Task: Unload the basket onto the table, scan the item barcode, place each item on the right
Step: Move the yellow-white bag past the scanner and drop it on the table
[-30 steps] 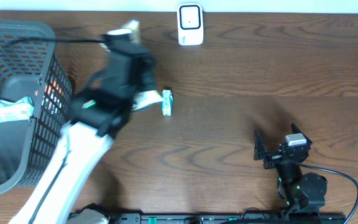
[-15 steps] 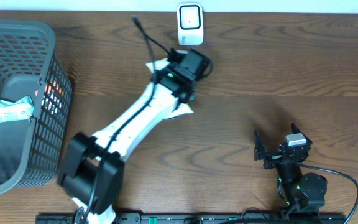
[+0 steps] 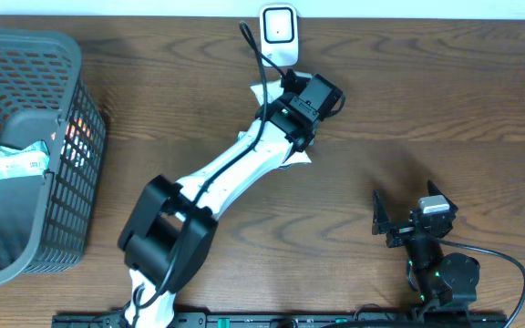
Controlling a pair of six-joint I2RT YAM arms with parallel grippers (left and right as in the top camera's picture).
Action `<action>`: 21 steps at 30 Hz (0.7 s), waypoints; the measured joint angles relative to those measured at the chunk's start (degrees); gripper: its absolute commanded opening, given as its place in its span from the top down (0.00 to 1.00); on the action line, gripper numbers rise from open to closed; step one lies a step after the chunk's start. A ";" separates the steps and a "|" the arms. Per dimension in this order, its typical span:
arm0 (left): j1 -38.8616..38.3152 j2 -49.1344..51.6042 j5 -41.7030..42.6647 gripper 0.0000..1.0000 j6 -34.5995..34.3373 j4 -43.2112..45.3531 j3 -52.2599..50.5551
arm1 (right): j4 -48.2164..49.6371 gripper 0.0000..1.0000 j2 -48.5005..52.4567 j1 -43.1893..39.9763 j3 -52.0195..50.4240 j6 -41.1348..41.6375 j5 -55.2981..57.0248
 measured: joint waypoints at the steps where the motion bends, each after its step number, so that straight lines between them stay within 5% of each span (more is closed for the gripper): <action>1: 0.00 0.83 0.00 0.92 -0.02 0.00 0.00 | 0.00 0.01 0.00 0.00 0.02 -0.02 0.00; 4: -0.09 2.34 0.04 0.92 -0.02 -0.33 0.00 | 0.00 0.01 0.00 0.00 0.00 0.00 -0.02; 6: -0.20 2.45 0.02 0.83 0.00 -1.09 0.00 | 0.00 0.01 0.00 0.00 0.02 0.00 -0.02; 10: -0.85 2.45 -0.13 0.48 0.35 -2.49 0.00 | 0.02 0.01 0.00 0.00 0.02 0.00 -0.02; 12: -1.36 2.45 0.11 0.40 0.90 -3.08 0.00 | 0.00 0.01 0.00 0.00 0.00 0.00 0.00; 21: -2.86 1.97 0.20 0.36 1.16 -3.48 0.02 | 0.00 0.01 0.00 0.00 0.00 0.00 -0.02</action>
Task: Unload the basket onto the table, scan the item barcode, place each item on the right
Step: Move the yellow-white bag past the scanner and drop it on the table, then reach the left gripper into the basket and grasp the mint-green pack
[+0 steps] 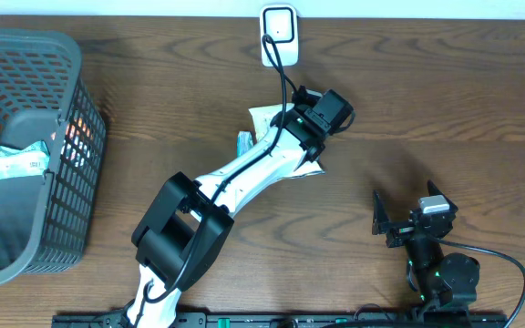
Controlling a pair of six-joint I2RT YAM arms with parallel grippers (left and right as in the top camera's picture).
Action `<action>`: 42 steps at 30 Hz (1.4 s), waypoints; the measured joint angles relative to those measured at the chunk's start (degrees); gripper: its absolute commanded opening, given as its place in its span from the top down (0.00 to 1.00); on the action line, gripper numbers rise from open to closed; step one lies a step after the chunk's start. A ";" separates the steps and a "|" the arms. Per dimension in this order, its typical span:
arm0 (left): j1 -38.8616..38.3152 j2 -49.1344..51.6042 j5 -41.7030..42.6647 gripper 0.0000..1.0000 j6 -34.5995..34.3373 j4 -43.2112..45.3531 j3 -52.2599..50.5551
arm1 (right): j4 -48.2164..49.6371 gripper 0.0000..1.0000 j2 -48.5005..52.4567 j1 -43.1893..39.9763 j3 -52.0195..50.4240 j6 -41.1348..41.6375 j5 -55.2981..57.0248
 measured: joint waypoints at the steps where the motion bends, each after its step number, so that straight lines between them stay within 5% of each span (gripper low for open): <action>1: 0.04 -0.55 0.04 0.36 0.24 -0.39 0.02 | 0.00 0.01 0.00 0.00 0.00 0.00 0.00; 11: 6.56 -21.75 -2.16 0.36 3.80 -3.48 5.31 | 0.00 0.01 0.00 0.00 0.02 -0.02 0.00; 21: 36.20 -42.16 -6.75 0.37 3.89 -8.57 6.47 | 0.02 0.01 0.00 0.00 0.00 0.00 0.02; 31: 64.98 -34.99 -3.39 0.35 -2.69 -14.40 6.27 | 0.00 0.01 0.00 0.00 0.02 -0.02 0.02; 42: 72.83 -15.56 2.10 0.25 -4.92 -15.47 5.92 | 0.00 0.01 0.00 0.00 0.02 0.00 0.00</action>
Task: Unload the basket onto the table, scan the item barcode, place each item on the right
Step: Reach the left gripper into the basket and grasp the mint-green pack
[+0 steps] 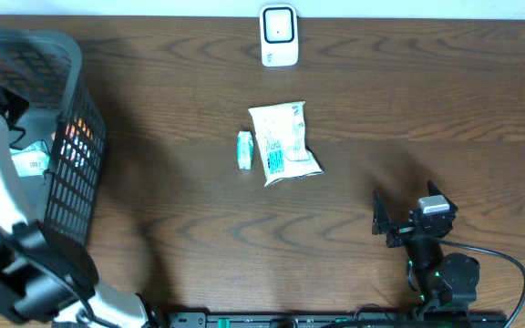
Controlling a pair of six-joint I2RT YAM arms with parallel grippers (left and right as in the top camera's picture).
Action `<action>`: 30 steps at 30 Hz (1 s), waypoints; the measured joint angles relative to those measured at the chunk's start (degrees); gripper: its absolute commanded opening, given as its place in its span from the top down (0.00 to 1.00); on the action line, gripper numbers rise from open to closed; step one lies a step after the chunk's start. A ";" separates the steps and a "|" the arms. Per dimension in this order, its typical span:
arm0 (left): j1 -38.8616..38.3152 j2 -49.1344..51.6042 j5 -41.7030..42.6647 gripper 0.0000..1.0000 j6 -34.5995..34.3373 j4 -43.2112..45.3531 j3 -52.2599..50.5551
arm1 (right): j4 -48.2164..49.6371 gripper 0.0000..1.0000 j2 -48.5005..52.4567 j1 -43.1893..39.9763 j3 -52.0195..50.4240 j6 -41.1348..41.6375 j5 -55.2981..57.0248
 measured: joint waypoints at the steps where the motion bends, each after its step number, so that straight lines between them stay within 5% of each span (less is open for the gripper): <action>1: 0.13 1.27 0.02 0.25 -0.02 0.00 -0.02 | 0.02 0.01 0.00 0.00 -0.02 0.00 0.02; 30: 3.96 14.27 0.83 0.25 -5.05 5.42 -4.81 | 0.00 0.01 0.00 0.00 -0.02 0.00 0.00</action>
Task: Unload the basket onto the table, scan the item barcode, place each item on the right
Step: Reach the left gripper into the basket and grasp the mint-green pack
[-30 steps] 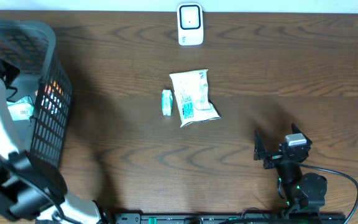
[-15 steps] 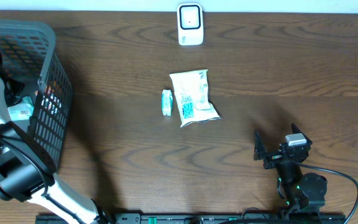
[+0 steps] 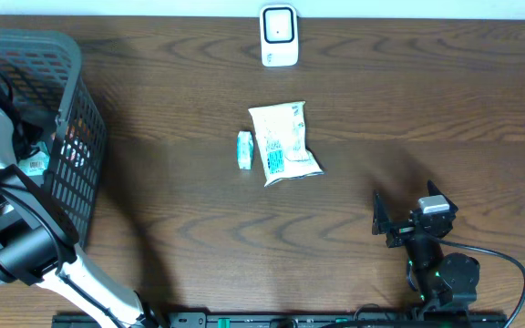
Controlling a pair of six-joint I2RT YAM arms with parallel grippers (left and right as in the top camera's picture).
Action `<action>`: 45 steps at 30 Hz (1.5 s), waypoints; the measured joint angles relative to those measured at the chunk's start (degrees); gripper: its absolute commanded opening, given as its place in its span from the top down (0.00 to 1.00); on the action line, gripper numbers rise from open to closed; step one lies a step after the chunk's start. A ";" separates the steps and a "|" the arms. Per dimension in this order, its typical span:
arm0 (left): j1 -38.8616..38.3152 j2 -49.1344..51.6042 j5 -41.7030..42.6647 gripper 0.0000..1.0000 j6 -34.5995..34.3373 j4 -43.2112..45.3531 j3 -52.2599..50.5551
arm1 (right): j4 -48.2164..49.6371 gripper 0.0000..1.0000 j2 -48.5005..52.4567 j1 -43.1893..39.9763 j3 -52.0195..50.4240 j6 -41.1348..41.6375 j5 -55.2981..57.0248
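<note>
The white barcode scanner [image 3: 279,36] stands at the table's far edge. In front of it a white snack bag [image 3: 283,141] lies flat, with a small green packet [image 3: 244,149] just to its left. My left arm reaches into the grey basket [image 3: 62,55] at the far left. Its gripper [image 3: 27,128] sits low inside, close to a white and green packet [image 3: 35,164]; the arm hides the fingers. My right gripper [image 3: 406,208] rests at the front right, open and holding nothing.
The basket's mesh wall [image 3: 76,182] stands tall around the left arm. A black cable [image 3: 509,273] loops from the right arm's base at the front edge.
The left arm has shifted within the basket, and its wrist now sits lower and nearer the white and green packet. The snack bag, the small packet and the right arm have not moved.
My left gripper was at the scanner with the white bag under it. Then it was lower over the bag on the table beside the small green packet. Later the bag lay free and the arm was over the basket, where it now reaches inside.
</note>
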 measured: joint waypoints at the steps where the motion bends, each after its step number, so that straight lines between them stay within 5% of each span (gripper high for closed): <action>1: 0.00 0.00 -0.02 0.25 0.07 0.85 -0.70 | 0.00 0.01 0.00 0.00 0.00 0.00 0.00; 15: -0.20 0.00 0.22 0.26 0.61 9.25 -7.85 | 0.00 0.01 0.00 0.00 0.02 0.00 0.02; 27: -0.44 -0.44 0.48 0.43 0.76 12.20 -10.34 | 0.00 0.01 0.00 0.00 0.02 0.00 0.02; 30: -0.44 -0.61 0.46 0.52 0.52 12.26 -10.84 | 0.00 0.01 0.00 0.00 0.00 0.00 0.02; 36: -0.46 -0.70 0.63 0.88 0.79 12.07 -10.93 | 0.00 0.01 0.00 0.00 0.00 0.00 0.02; 45: -0.26 -2.95 1.95 0.93 1.22 10.58 -11.98 | 0.00 0.01 0.00 0.00 0.02 0.00 0.00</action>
